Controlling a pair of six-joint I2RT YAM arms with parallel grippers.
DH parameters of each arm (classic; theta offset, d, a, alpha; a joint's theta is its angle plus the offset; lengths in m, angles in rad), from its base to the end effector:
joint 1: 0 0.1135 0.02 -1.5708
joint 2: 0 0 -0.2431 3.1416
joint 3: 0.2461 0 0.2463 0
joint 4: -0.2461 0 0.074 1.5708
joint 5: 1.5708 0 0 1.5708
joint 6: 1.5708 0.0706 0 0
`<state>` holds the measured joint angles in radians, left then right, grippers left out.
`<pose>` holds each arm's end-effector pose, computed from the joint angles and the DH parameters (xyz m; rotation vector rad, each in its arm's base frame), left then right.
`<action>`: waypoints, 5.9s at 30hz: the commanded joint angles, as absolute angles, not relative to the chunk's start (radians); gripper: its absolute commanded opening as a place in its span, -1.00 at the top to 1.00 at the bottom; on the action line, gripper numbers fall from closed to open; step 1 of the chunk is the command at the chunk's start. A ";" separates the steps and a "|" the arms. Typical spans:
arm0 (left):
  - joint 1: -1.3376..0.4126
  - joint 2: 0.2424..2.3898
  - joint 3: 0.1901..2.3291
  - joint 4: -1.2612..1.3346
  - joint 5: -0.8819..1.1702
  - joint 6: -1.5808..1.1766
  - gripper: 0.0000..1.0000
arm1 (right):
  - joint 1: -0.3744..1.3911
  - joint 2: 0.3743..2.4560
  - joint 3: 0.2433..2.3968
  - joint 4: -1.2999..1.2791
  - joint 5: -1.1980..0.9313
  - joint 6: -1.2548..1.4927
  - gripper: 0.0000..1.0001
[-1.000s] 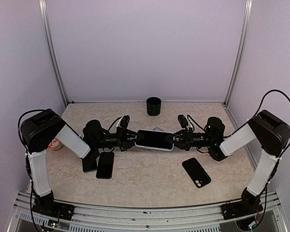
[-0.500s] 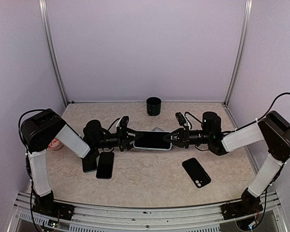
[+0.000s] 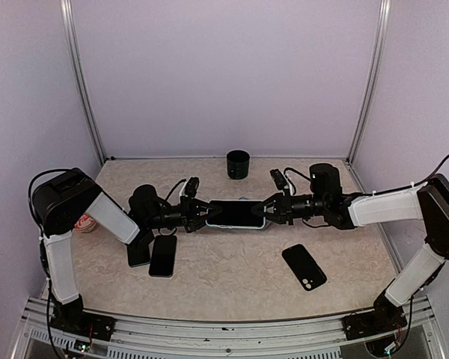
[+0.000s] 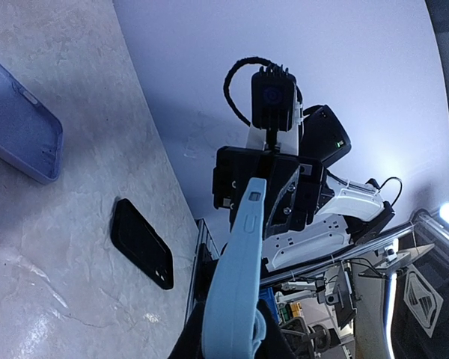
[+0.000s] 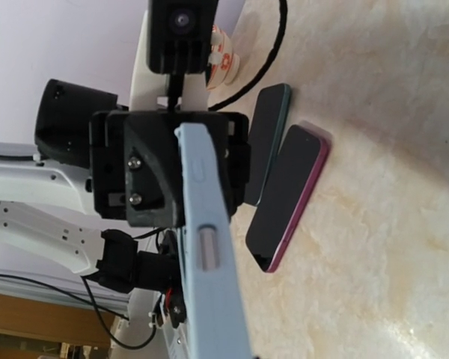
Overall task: Put the phone into the phone case
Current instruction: Press the phone at the top corners of the phone case, then press the bottom left corner of the phone case, then press the bottom right corner of the phone case.
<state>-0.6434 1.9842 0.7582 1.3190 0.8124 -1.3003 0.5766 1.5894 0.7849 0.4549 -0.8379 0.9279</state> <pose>0.2708 -0.2671 0.1430 0.2193 1.9390 -2.0276 0.2626 0.2333 0.1845 -0.2833 2.2284 1.7228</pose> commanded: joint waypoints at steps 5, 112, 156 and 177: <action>-0.659 1.961 0.780 1.358 0.823 -1.329 1.00 | 0.598 1.541 0.771 0.430 -0.803 0.884 0.38; -0.646 1.954 0.764 1.456 0.819 -1.375 1.00 | 0.421 1.485 0.518 1.227 -1.082 1.407 0.73; -0.653 1.974 0.769 1.484 0.827 -1.402 1.00 | 0.516 1.558 0.709 0.689 -0.929 1.065 0.24; -0.657 1.974 0.770 1.488 0.828 -1.405 1.00 | 0.458 1.720 0.595 1.385 -1.065 1.515 1.00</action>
<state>-0.6552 1.9823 0.7525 1.4223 0.8330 -1.4040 0.4850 1.6337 0.6662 0.8818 -0.9718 1.2098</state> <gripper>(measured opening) 0.120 0.063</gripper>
